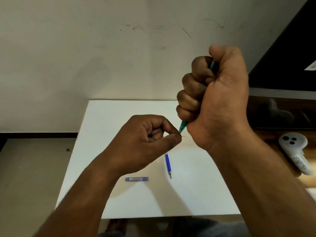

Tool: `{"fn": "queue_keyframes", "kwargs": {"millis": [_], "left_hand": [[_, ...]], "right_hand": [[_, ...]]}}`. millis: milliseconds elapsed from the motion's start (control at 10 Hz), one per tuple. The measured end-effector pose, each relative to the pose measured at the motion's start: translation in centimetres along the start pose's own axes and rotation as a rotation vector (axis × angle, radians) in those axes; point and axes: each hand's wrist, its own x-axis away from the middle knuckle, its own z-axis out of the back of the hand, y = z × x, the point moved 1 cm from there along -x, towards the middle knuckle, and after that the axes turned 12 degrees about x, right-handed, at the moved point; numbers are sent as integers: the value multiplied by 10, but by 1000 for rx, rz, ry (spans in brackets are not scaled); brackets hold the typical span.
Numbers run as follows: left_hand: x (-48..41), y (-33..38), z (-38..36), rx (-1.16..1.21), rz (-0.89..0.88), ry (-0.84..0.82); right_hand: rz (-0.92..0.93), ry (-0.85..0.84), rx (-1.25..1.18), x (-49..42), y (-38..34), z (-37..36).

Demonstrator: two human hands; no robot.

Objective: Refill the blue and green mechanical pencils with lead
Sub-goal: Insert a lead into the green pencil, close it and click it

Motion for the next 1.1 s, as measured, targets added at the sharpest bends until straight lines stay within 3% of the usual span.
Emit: {"fn": "queue_keyframes", "kwargs": {"millis": [200, 300, 400, 500, 1100], "left_hand": [[0, -7, 6, -134, 19, 6], [-3, -14, 17, -304, 110, 151], [-7, -17, 33, -365, 199, 434], [-6, -18, 45, -267, 197, 664], [-4, -19, 44, -329, 140, 687]], "right_hand": [[1, -11, 0, 0, 0, 1], [6, -32, 21, 0, -1, 0], [7, -52, 47, 1, -1, 0], [4, -71, 56, 2, -1, -2], [-6, -88, 82, 3, 1, -6]]}}
